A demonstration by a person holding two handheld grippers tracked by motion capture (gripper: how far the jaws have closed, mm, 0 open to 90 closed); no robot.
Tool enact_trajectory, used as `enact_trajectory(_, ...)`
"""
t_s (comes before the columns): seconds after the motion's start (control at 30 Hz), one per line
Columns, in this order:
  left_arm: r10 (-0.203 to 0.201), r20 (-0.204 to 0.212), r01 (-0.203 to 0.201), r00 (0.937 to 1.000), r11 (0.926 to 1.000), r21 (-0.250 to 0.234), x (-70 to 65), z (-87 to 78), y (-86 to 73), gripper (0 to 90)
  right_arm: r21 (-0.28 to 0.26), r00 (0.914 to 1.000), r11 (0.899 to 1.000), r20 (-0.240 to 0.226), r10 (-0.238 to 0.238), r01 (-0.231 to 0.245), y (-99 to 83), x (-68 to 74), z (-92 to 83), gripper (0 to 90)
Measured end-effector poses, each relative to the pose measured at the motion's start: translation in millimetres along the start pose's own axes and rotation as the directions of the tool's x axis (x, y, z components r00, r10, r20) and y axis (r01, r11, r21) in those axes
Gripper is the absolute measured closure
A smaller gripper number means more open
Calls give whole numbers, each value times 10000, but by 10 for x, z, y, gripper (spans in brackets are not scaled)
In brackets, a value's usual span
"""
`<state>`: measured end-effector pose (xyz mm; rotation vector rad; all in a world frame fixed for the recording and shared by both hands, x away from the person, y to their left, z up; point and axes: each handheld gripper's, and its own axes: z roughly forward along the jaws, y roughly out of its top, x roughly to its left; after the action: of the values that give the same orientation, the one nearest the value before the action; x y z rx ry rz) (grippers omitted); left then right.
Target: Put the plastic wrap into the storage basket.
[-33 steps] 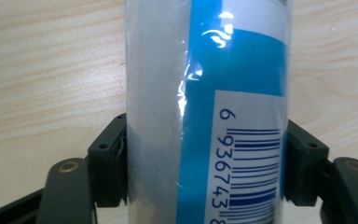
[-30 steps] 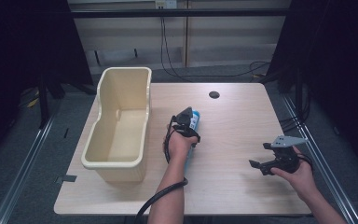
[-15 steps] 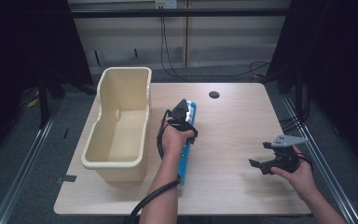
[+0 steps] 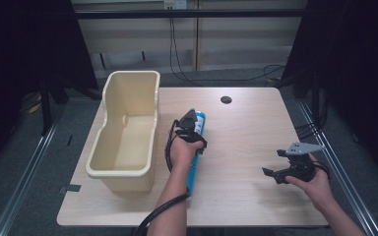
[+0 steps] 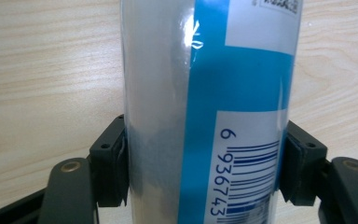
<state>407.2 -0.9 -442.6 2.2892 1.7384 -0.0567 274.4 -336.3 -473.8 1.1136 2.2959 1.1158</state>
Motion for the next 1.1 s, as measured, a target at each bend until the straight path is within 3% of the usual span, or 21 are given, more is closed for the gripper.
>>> enact_trajectory(0.1,-54,-55,54,10000,9998,-166,5,37,-14,321,-52,10000,10000,-36,-8,8,6,7,-1,52)
enact_trajectory(0.33,-207,-225,210,9995,9997,133,0,186,-57,320,-41,10000,10000,8,32,-32,1,9,-8,52)
enact_trajectory(0.43,-118,-160,118,9998,9999,23,22,212,-69,319,-70,10000,10000,14,-1,1,4,6,-9,52)
enact_trajectory(0.53,-136,-131,136,9998,9999,5,22,205,-79,319,-50,10000,10000,10,-18,18,4,5,-12,52)
enact_trajectory(0.6,-44,-79,42,10000,9997,-260,28,203,-107,316,-27,10000,10000,20,8,-8,2,6,-5,52)
enact_trajectory(0.8,226,-316,-239,9992,9988,-419,-18,165,-182,303,6,10000,10000,-31,-77,77,15,25,7,53)
enact_trajectory(1.1,-20,-304,7,9995,9991,-419,-24,166,-229,315,-26,9998,9998,2,-212,212,38,55,10,55)
